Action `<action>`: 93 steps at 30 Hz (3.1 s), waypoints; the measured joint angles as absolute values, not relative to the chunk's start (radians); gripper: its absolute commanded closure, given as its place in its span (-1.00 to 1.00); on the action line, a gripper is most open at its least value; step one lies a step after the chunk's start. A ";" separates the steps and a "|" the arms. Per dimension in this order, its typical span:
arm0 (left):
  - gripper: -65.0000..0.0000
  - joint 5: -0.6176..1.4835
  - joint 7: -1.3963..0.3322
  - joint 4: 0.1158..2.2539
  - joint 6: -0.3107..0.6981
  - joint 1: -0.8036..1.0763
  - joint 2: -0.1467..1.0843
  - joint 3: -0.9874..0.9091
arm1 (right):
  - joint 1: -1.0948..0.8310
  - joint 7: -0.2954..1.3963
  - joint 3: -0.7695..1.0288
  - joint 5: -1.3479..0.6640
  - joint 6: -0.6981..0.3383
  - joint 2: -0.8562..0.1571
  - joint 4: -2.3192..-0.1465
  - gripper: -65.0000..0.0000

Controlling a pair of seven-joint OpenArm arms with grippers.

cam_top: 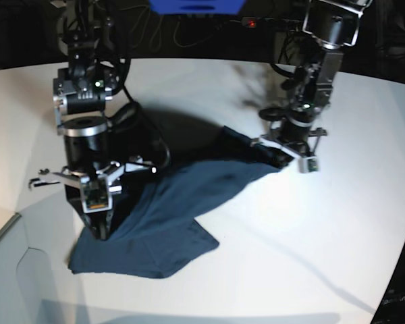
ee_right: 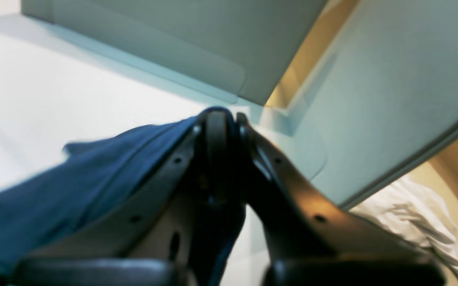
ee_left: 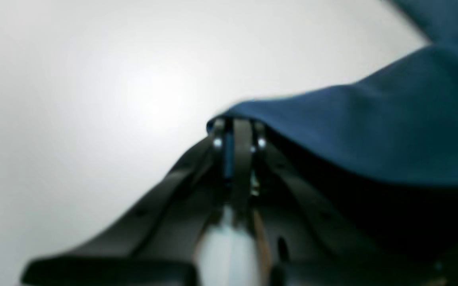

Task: Layout the t-shirt on the table in an organized manner, then fold the t-shirt properly
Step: 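Reach the left gripper to the shirt's hanging edge and grasp it, then raise the shirt high with both grippers, stretching it between them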

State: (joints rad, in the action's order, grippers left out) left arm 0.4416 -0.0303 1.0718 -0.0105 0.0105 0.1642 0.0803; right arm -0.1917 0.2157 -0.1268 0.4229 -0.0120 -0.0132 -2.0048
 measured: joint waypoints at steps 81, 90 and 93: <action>1.00 0.442 -0.148 1.893 0.000 0.236 0.200 -0.199 | -0.053 0.342 -0.057 0.430 -0.161 0.022 -1.943 1.00; 1.00 0.439 -0.150 1.920 -0.001 0.396 0.175 -0.077 | -0.188 0.345 -0.057 0.429 -0.162 -0.040 -1.899 0.83; 1.00 0.439 -0.146 1.920 -0.001 0.381 0.177 0.007 | -0.207 0.347 -0.017 0.424 -0.164 -0.057 -1.868 0.49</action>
